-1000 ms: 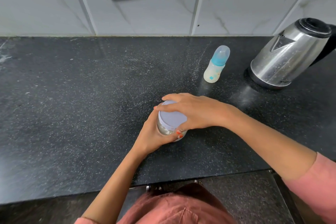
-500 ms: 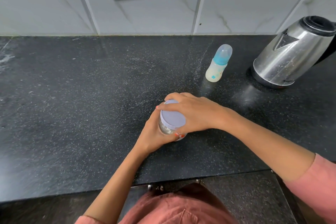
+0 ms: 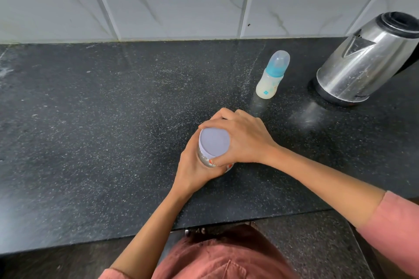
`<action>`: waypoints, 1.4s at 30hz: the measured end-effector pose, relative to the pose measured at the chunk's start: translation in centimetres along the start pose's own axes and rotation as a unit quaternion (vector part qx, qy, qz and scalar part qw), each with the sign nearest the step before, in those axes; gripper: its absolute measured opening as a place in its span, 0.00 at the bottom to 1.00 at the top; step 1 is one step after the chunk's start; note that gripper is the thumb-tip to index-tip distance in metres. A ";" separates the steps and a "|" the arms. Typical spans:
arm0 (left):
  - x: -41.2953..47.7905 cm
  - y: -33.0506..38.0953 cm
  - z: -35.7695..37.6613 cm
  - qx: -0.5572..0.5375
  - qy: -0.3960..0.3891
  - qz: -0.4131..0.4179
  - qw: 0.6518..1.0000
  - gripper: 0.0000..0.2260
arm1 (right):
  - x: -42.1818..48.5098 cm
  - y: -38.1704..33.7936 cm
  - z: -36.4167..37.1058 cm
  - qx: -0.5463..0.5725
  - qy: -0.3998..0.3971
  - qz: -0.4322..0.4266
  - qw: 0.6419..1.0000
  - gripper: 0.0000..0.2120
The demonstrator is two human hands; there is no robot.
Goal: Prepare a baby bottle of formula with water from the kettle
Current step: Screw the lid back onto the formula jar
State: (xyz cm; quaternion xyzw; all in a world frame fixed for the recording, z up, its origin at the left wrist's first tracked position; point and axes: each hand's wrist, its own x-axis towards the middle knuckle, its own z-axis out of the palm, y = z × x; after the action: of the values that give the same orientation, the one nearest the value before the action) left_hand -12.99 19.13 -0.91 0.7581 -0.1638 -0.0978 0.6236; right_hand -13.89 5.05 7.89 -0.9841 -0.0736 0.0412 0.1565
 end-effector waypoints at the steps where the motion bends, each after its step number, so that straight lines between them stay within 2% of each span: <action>1: 0.0 0.0 0.0 0.000 0.003 0.002 1.000 0.34 | 0.0 0.0 0.1 0.002 0.005 0.003 1.000 0.32; 10: 0.4 -1.0 -0.5 -0.022 -0.027 0.002 0.999 0.35 | -0.3 0.1 1.1 0.042 0.021 0.004 0.999 0.33; 13: 0.5 -0.9 -0.8 -0.033 -0.052 0.001 0.998 0.37 | -0.6 1.4 1.2 0.147 -0.026 -0.014 0.989 0.40; 16: 0.7 -0.7 -1.2 -0.042 -0.099 0.013 0.994 0.39 | -1.6 3.3 2.1 0.280 -0.039 0.009 0.959 0.47; 20: 0.6 -1.4 -2.0 -0.052 -0.158 0.008 0.986 0.51 | -3.4 4.6 6.0 0.383 -0.025 0.072 0.921 0.53; 23: 0.3 -2.4 -2.5 -0.045 -0.173 -0.006 0.984 0.53 | -3.9 4.5 8.7 0.390 0.017 0.082 0.917 0.50; 26: -0.1 -3.4 -2.7 -0.043 -0.157 -0.006 0.987 0.44 | -3.9 3.9 10.2 0.395 0.079 0.093 0.911 0.45; 29: -0.2 -4.0 -2.9 -0.053 -0.114 -0.023 0.992 0.41 | -3.7 3.6 10.7 0.404 0.109 0.093 0.904 0.43; 36: 1.5 -3.2 -3.3 -0.058 -0.082 -0.016 0.995 0.40 | -1.9 4.1 9.1 0.395 0.096 0.084 0.910 0.42; 42: 6.7 -2.7 -4.5 -0.075 -0.079 -0.012 0.994 0.39 | 3.5 5.7 6.9 0.412 0.071 0.064 0.906 0.41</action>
State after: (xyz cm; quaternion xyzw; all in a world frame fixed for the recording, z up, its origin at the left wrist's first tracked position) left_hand -4.81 21.21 -2.22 0.7006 -0.1960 -0.1771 0.6628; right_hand -10.42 2.28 -0.60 -0.8350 0.0241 0.0074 0.5497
